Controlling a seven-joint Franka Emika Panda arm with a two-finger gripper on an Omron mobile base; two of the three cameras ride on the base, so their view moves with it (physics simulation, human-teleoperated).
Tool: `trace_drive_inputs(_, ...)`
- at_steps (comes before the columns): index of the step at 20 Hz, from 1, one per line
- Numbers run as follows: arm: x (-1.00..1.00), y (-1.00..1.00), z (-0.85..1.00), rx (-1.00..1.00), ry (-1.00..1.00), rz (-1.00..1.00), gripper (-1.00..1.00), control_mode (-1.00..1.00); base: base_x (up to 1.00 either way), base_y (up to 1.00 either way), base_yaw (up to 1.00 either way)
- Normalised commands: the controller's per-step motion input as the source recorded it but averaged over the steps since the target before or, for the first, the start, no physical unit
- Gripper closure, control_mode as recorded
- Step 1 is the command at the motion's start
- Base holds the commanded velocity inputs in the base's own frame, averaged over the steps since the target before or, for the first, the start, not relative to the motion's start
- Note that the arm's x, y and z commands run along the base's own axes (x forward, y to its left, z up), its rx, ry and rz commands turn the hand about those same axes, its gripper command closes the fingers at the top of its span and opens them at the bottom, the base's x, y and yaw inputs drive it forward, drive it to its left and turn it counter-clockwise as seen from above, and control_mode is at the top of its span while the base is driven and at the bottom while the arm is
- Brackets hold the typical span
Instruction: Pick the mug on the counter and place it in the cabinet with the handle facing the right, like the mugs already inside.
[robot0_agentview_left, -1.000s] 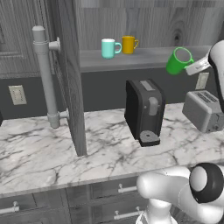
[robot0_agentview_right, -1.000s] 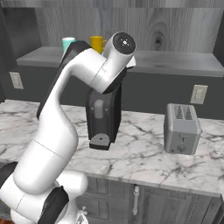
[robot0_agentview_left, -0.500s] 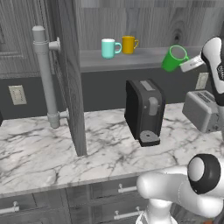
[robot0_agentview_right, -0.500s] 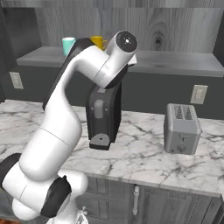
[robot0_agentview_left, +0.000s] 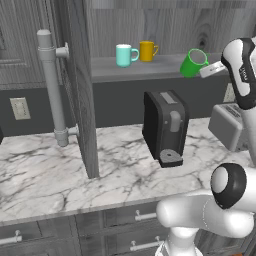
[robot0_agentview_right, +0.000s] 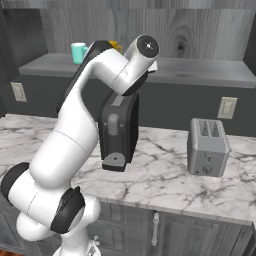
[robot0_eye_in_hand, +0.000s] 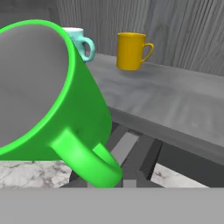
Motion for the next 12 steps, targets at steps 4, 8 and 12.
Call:
trace_drive_inputs(4,0.35,0.0,0.0,0.03,0.0,0.0,1.0,-1.0,0.0,0.0,0.0)
trace_drive_inputs(8,0.32,0.0,0.0,0.03,0.0,0.0,1.0,-1.0,0.0,0.0,0.0)
trace_drive_inputs(12,0.29,0.0,0.0,0.04,0.0,0.0,1.0,-1.0,0.0,0.0,0.0)
